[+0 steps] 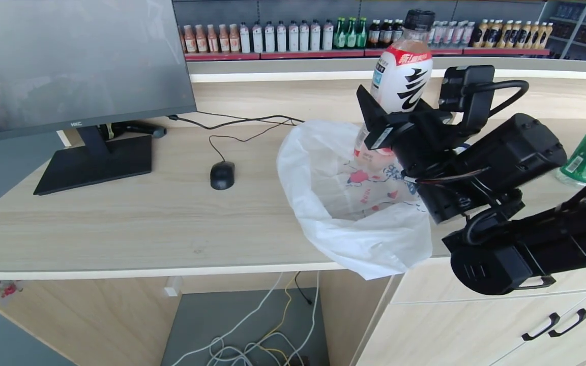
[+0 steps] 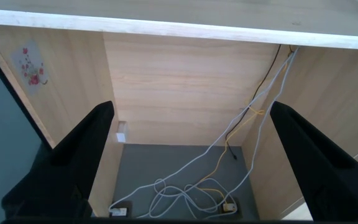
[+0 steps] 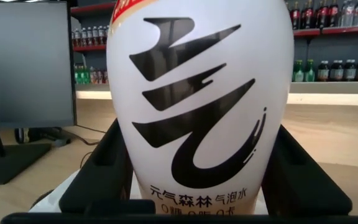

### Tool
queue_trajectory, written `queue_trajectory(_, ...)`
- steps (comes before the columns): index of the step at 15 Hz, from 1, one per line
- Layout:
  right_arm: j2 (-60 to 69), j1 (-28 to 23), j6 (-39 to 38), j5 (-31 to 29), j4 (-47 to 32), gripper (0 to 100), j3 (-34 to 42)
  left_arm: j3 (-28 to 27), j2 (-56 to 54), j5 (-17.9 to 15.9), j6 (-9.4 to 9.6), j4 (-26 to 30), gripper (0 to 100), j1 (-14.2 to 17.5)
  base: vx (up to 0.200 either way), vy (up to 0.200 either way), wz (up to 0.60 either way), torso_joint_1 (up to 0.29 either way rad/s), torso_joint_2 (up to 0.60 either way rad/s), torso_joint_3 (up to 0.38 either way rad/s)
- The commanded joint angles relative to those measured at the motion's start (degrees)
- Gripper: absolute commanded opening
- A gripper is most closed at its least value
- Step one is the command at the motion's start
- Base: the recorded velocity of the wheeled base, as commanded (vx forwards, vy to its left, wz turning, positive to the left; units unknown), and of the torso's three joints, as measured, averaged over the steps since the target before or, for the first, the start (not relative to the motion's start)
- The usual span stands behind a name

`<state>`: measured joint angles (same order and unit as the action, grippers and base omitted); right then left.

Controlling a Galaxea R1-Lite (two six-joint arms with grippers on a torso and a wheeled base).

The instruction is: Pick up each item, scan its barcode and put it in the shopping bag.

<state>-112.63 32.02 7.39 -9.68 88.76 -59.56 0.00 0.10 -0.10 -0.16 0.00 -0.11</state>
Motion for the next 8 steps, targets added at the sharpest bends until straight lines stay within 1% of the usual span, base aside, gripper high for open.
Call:
queue_trajectory(1, -4.0, 0.76, 0.17, -1.22, -1.84, 0, -3.89, 0.0, -0.01, 0.01, -0.02, 0.0, 100, 0.02, 0.0, 0.0, 0.0, 0.0, 0.0, 0.0)
queue_trajectory(5, -4.97, 1.64, 0.17, -2.1, -9.48, 0, -9.17, 0.0, -0.01, 0.01, 0.07, 0.0, 100, 0.02, 0.0, 0.0, 0.0, 0.0, 0.0, 0.0)
queue_trajectory(6, -5.58, 1.99, 0.17, -2.98, -10.19, 0, -10.49, 0.0, -0.01, 0.01, 0.07, 0.0, 100, 0.02, 0.0, 0.0, 0.0, 0.0, 0.0, 0.0)
queue_trajectory(7, -7.25, 2.52, 0.08, -5.26, -11.06, 0, -13.83, 0.0, -0.01, 0.01, -0.02, 0.0, 100, 0.02, 0.0, 0.0, 0.0, 0.0, 0.0, 0.0)
queue_trajectory(8, -8.84, 2.87, 0.08, -6.05, -11.15, 0, -16.11, 0.0, -0.01, 0.01, -0.02, 0.0, 100, 0.02, 0.0, 0.0, 0.0, 0.0, 0.0, 0.0)
